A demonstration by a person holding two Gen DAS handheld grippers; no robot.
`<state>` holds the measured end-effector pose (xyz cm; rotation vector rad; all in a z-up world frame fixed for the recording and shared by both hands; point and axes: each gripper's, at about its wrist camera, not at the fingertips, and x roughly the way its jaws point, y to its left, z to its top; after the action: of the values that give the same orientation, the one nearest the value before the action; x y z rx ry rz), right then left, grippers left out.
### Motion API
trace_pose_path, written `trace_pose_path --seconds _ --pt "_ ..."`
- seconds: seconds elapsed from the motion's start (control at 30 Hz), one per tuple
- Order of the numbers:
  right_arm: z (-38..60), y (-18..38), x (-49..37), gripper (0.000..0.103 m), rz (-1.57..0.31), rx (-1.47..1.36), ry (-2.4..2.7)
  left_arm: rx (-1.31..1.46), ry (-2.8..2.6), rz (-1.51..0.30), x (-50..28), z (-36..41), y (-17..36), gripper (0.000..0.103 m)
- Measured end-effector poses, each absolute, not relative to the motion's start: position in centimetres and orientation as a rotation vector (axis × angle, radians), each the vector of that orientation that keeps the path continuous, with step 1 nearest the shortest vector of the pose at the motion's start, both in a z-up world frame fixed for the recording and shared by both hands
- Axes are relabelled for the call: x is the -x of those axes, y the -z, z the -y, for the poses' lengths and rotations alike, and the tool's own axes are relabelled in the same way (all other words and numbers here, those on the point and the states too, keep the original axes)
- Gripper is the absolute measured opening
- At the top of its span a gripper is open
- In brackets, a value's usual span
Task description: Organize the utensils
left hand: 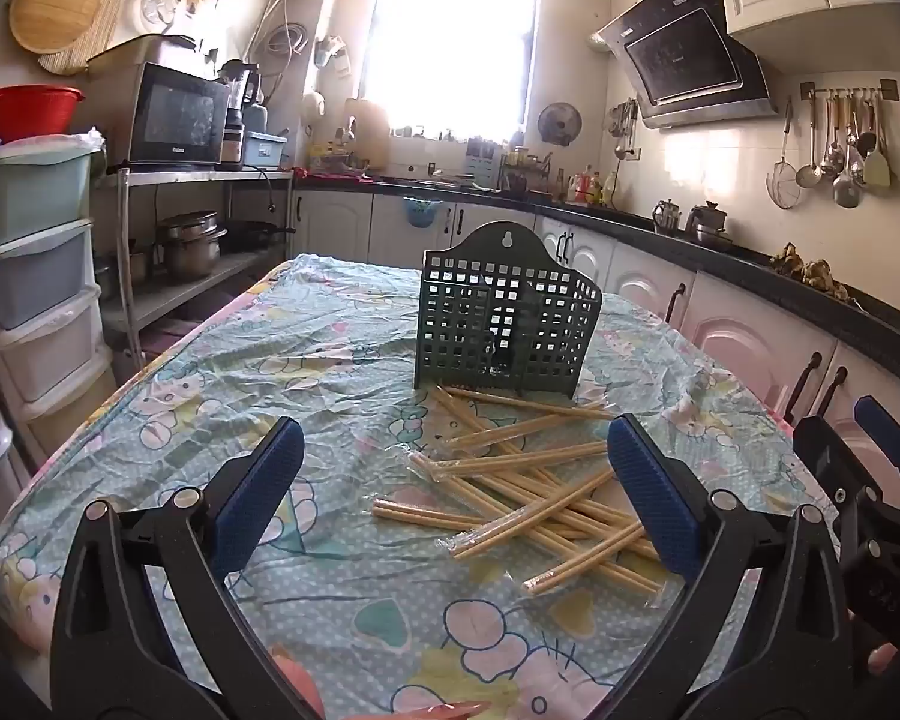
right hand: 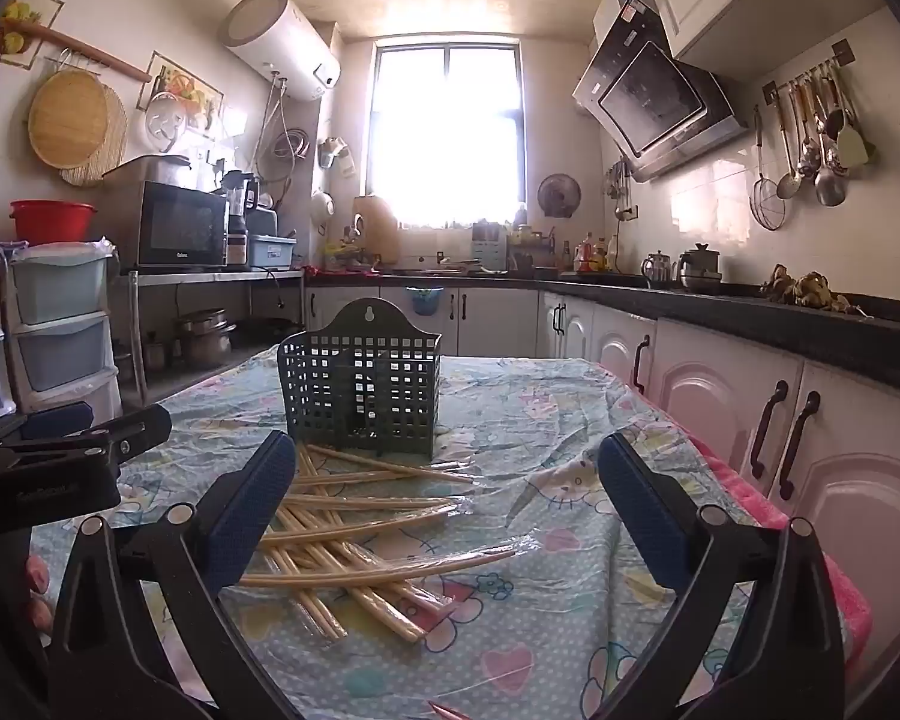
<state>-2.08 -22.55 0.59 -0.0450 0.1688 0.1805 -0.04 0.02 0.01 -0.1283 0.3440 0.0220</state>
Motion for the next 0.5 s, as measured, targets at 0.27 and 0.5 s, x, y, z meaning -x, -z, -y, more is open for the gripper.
trace_pose_path --seconds 0.27,0.5 --pt "22.63 -0.46 2.13 0.098 -0.166 0.043 -0.184 0.122 -0.02 -0.347 -0.02 0.04 0.02 0.094" --pt "22.55 -0.51 2.11 0.098 -0.165 0.041 -0.184 0.12 -0.02 -0.342 0.03 0.05 0.06 0.094"
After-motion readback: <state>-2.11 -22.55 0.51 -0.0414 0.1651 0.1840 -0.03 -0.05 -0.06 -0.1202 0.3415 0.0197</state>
